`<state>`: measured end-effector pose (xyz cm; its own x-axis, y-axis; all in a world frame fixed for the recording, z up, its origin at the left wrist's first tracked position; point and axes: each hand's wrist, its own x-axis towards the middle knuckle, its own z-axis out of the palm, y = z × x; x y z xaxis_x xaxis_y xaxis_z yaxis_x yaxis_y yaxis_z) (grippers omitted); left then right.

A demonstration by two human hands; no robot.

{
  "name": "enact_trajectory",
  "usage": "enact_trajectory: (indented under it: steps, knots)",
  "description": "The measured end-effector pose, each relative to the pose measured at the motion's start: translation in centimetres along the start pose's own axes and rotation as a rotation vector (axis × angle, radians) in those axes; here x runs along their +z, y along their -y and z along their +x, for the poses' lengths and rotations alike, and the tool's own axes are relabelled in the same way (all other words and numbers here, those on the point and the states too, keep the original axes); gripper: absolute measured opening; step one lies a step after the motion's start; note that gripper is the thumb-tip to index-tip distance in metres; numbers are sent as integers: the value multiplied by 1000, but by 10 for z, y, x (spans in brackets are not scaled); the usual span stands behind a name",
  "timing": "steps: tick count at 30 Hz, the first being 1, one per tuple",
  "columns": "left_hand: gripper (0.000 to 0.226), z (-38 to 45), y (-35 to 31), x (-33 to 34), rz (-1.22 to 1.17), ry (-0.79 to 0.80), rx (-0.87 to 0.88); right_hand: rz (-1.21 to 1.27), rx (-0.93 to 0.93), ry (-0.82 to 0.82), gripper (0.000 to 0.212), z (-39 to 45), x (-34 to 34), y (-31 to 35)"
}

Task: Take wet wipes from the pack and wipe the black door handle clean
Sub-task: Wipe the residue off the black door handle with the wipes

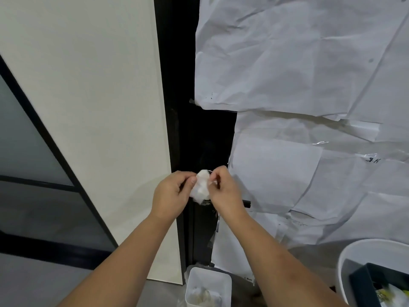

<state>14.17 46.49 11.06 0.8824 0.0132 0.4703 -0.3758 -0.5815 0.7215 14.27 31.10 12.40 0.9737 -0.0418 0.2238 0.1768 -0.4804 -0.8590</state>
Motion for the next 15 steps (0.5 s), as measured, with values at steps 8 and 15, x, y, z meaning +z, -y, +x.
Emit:
enact_trajectory:
  steps: [8,15]
  knots:
    - [56,16,14,19,461,-425,254,-834,-438,-92,45,12,-7,-23]
    - [88,33,46,30,541,-319,274,-899,-463,47,36,12,16,-16]
